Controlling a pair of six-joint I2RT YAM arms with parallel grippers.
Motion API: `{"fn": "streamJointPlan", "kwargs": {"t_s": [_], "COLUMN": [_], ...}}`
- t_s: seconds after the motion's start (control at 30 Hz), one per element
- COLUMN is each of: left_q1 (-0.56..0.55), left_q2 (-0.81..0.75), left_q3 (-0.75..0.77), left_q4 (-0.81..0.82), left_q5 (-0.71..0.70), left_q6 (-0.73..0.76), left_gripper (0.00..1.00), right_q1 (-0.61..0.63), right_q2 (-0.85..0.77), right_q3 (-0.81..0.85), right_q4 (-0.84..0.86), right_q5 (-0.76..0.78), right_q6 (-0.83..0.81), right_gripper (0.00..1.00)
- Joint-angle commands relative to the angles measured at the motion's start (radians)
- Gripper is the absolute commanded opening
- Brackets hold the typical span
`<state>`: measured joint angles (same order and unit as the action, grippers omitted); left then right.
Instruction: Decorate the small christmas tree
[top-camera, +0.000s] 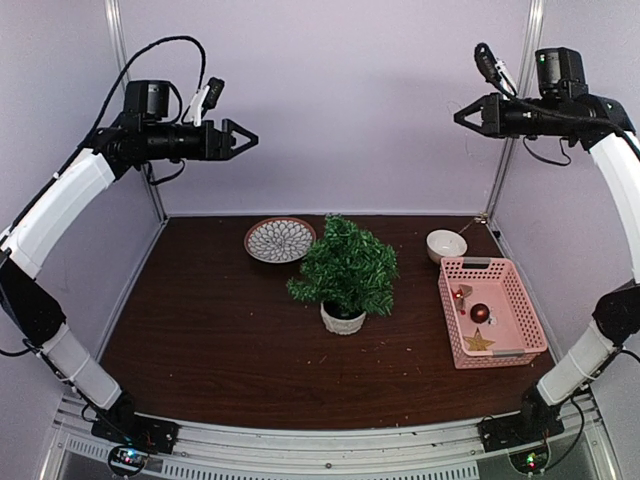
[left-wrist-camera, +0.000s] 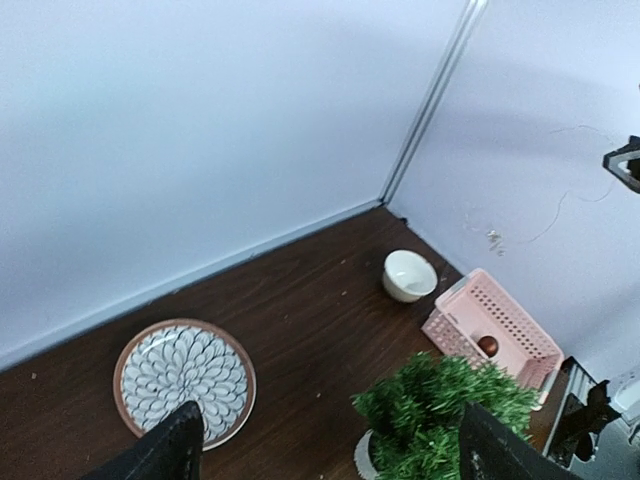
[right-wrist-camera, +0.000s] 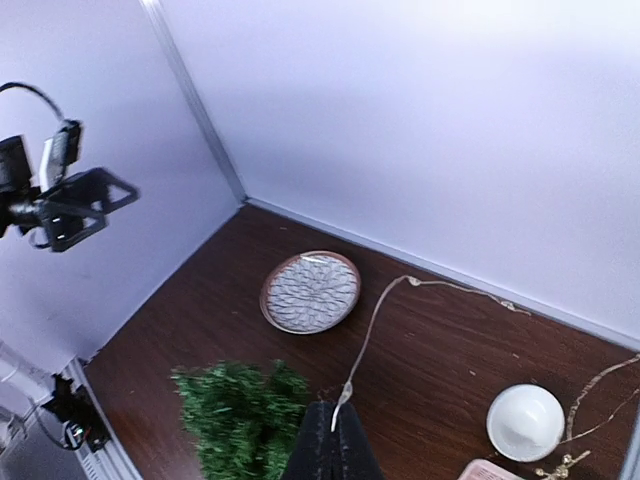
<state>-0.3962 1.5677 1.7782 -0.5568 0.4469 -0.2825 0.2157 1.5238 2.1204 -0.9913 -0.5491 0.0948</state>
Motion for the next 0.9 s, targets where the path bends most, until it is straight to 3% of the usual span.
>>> {"fn": "streamJointPlan", "kwargs": {"t_s": [0.0,0.17,0.37,0.7,0.87], "left_q1": [0.002,-0.015,-0.078,-0.161,-0.172], "left_q2": [0.041,0.044,0.054,0.103,0.109], "left_q3": [0.101,0.117,0.148,0.193,0.199], "left_q4": [0.012,0.093,0.099,0.078,0.080], "left_q5": [0.212,0.314,0.356,0.285,0.277], "left_q6": [0.017,-0.007,0.067,0.118,0.131], "left_gripper": [0.87,0.83,0.81,0.77,0.77], "right_q1": [0.104,0.192,0.273,0.297,0.294], "right_q2": [0.076,0.103,0.119,0.064,0.039], "right_q3": [0.146,0.200,0.193,0.206,0.200], "right_q4": [-0.099,-0.090,-0.072,-0.121,-0.092], "right_q5": [-0.142,-0.191,-0.237,-0.002,-0.045], "right_q6": [-0.121,-0.139,-0.145,-0.193,-0.193], "right_gripper": [0.00,0.00,0.00,0.00,0.00]}}
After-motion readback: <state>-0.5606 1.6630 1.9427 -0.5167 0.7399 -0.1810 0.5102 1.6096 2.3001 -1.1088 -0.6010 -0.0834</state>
